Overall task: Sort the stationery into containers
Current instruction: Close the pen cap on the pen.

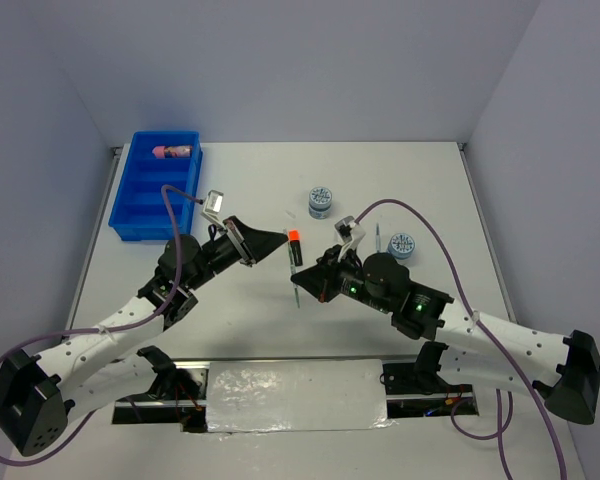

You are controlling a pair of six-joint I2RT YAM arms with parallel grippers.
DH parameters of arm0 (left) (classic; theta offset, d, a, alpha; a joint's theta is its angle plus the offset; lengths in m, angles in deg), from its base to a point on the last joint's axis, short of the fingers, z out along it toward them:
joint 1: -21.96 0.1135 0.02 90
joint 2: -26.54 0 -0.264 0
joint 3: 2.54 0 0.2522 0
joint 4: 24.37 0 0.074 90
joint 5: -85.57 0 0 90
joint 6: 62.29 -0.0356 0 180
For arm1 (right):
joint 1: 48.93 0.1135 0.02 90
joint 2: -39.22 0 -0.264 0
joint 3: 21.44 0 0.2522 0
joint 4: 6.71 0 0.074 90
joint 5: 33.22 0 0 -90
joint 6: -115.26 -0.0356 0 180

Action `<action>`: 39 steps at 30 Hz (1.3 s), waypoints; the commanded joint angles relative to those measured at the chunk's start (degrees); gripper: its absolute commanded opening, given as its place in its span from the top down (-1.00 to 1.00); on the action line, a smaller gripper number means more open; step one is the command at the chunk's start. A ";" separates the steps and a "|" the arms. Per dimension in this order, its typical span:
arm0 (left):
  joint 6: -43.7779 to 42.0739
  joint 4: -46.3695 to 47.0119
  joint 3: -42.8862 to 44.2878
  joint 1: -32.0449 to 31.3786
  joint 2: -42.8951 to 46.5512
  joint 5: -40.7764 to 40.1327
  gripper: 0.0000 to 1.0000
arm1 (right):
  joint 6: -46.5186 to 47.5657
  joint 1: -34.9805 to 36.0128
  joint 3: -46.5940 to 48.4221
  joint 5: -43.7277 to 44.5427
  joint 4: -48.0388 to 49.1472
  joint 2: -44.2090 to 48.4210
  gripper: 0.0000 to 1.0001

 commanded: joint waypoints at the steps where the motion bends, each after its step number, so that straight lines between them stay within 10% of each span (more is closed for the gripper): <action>1: -0.99 2.88 2.09 -0.23 0.27 0.64 1.00 | 0.88 0.58 3.15 0.73 0.39 -0.41 1.00; 39: -3.98 -2.48 3.94 -0.23 2.64 -1.73 1.00 | 2.64 0.58 4.02 -0.41 1.00 -1.72 1.00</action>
